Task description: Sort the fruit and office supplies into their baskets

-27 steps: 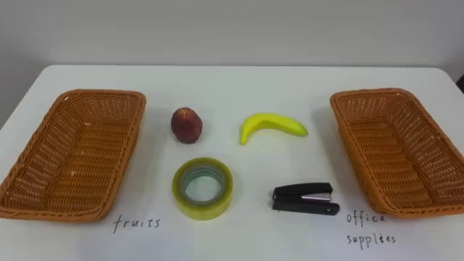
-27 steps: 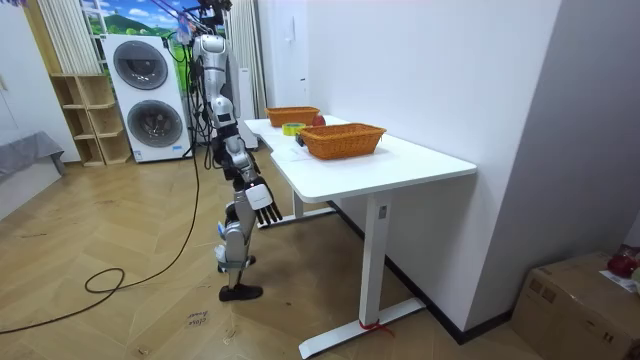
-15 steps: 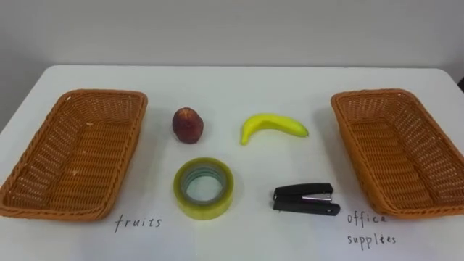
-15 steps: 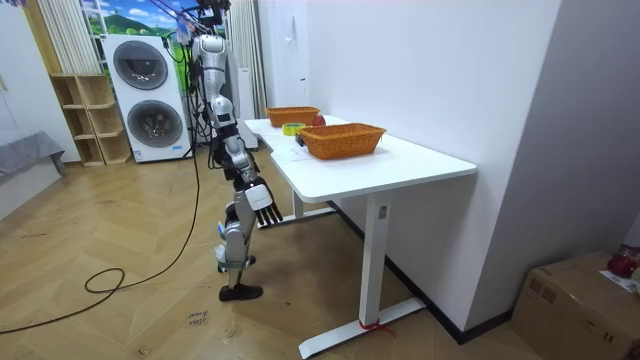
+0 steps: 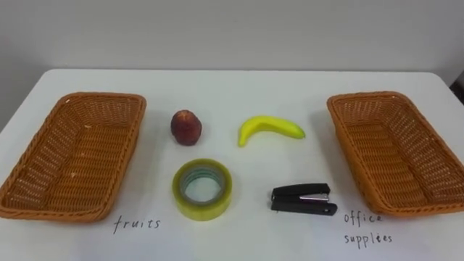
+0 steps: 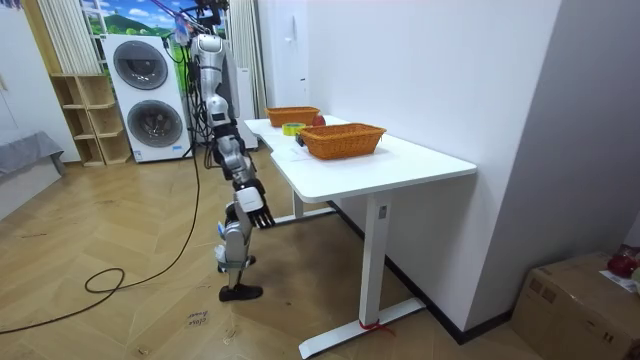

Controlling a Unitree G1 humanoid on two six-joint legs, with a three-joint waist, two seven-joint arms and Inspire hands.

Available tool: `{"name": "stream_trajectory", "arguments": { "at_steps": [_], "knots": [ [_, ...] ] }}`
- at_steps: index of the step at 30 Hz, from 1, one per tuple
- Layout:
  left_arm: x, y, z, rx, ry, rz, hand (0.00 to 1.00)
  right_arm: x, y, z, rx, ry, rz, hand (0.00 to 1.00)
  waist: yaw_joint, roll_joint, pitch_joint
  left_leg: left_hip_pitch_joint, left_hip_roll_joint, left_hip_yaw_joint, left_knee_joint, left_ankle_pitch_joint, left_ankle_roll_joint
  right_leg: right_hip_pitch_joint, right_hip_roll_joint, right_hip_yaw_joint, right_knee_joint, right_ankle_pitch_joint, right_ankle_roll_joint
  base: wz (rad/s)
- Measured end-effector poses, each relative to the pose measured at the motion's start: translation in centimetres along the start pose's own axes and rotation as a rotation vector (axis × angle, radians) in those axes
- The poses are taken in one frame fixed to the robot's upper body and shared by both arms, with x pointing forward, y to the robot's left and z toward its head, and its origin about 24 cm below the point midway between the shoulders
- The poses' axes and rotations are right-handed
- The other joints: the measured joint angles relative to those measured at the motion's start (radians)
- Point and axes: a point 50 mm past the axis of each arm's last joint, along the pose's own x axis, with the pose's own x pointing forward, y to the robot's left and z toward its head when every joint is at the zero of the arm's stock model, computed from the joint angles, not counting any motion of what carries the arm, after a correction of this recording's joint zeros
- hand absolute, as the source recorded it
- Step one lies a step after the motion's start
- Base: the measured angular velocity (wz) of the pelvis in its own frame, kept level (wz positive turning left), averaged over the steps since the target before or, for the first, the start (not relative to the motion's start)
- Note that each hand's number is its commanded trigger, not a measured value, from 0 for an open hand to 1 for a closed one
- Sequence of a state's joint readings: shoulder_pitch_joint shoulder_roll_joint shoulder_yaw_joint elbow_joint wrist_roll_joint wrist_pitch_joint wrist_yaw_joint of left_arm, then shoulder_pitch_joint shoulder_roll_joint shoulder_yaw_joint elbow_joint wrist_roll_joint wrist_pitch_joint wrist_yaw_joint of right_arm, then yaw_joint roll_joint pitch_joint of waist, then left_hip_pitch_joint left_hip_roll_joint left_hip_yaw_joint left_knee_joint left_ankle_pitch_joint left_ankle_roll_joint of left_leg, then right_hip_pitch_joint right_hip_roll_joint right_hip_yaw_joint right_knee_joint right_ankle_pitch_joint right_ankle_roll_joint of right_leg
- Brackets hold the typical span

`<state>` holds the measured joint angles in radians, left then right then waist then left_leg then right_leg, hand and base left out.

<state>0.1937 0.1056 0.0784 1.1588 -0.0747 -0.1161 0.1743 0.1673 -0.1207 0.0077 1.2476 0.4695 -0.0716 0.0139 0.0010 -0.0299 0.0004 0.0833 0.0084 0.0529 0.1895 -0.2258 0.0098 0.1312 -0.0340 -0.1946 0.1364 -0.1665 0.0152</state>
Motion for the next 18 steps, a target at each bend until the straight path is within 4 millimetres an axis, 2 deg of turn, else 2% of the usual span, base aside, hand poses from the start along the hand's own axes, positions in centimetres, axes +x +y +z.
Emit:
{"name": "stream_trajectory", "arguments": {
  "at_steps": [5,8,10,14,15,18],
  "knots": [
    [-0.1,0.5,-0.5,-0.01,0.02,0.025,0.0,-0.3,-1.1,-1.0,0.102,0.026,-0.06,0.0,0.0,-0.001,0.0008,-0.001,0.001,0.001,-0.001,0.0,0.0,-0.011,0.001,0.004,0.003,0.0,0.0,-0.01],
    [0.0,0.8,-0.5,-0.002,0.019,0.038,0.0,-0.3,-1.9,-0.9,0.217,0.016,-0.114,0.0,-0.007,-0.002,0.001,-0.001,0.001,0.002,-0.002,0.0,0.0,-0.012,0.001,0.004,0.002,0.0,0.0,0.0],
    [0.0,1.3,-0.6,-0.006,0.021,0.056,0.0,-0.3,-2.6,-0.4,0.298,-0.001,-0.173,0.0,-0.025,-0.003,0.0012,-0.001,0.0,0.007,-0.002,0.0,0.0,-0.012,0.001,0.005,0.0,-0.001,0.0,0.0],
    [0.0,1.8,-0.7,-0.019,0.02,0.082,0.0,-0.5,-3.6,0.4,0.425,-0.037,-0.251,0.0,-0.029,-0.004,0.001,-0.001,0.001,0.025,-0.003,0.0,0.0,-0.022,0.002,0.027,0.002,-0.001,0.0,-0.14],
    [-0.1,2.1,-1.0,-0.025,0.028,0.09,0.0,-0.5,-3.9,0.8,0.458,-0.053,-0.274,0.0,-0.033,-0.009,-0.002,-0.001,0.001,0.028,-0.004,0.0,0.001,-0.027,0.001,0.032,0.007,-0.001,0.001,-0.12],
    [-0.2,3.0,-1.1,-0.032,0.023,0.127,0.0,-0.7,-4.7,2.9,0.553,-0.141,-0.336,0.0,-0.053,-0.013,-0.0017,-0.001,-0.002,0.031,-0.009,0.002,0.004,-0.031,-0.001,0.043,0.017,-0.004,0.004,-0.05]
  ]
}}
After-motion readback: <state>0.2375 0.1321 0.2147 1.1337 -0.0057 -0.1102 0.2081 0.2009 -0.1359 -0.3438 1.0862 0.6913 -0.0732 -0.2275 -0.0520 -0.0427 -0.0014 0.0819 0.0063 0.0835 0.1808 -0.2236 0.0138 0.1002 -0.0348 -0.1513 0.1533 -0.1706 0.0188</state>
